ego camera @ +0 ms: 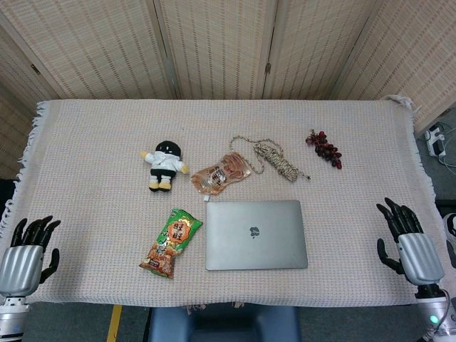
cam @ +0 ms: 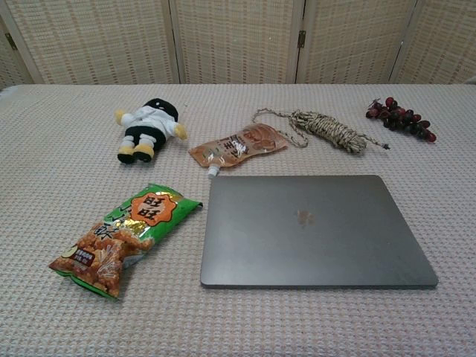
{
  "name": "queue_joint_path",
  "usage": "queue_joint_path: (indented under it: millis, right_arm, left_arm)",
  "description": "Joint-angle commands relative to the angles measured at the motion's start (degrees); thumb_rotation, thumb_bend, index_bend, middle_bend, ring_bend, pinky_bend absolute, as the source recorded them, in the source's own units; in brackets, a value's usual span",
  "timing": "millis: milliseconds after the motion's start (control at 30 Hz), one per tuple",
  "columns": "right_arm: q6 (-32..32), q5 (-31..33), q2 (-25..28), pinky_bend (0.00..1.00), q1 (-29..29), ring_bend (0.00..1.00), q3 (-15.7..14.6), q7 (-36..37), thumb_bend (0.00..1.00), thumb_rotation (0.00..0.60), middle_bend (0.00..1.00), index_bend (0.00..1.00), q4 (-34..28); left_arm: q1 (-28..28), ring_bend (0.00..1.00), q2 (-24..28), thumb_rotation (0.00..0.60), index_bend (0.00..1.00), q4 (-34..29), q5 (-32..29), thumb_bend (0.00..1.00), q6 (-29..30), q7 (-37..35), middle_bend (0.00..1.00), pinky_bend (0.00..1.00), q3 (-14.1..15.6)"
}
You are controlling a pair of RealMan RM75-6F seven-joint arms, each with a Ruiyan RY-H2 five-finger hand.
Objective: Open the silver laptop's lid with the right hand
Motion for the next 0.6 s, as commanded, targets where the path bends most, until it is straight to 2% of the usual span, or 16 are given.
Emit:
queue_joint_path:
  millis: [33,300,467,600]
  right_arm:
    - [-0.93,1.33,-0.81,0.0,0.51,0.0,0.92,-1.37,0.63,0.6,0.0,0.0,-0.65]
    - [-3.35,-0.55,-0.67,0.0,2.27,0.0,0.39,-0.98,0.63,0.6,0.0,0.0,-1.26]
    - [-4.78,-5.18,-0.99,0.0,4.45,0.0,-0.76,-1.31,0.63,0.6,0.0,0.0,-1.92]
    - [-8.59,-9.0,-1.98,0.0,7.66,0.0,-1.96,-2.45,0.62,0.6,0.0,0.0,-2.74]
  left_arm:
    - [-0.05,0.14,-0.86,0.6,0.19,-0.3,-1.49,0.62,-0.18,1.52,0.14,0.0,-1.06]
    - [-0.38,0.14,-1.04,0.6,0.19,-0.97,-1.38,0.62,-0.6,2.44,0.14,0.0,-1.24]
    - [-0.02,0.14,-0.92,0.6,0.19,-0.96,-0.24,0.62,0.03,1.89,0.14,0.0,-0.75]
    - [-0.01,0.14,-0.91,0.6,0.19,-0.75,1.26,0.6,0.46,0.94,0.14,0.0,-0.38]
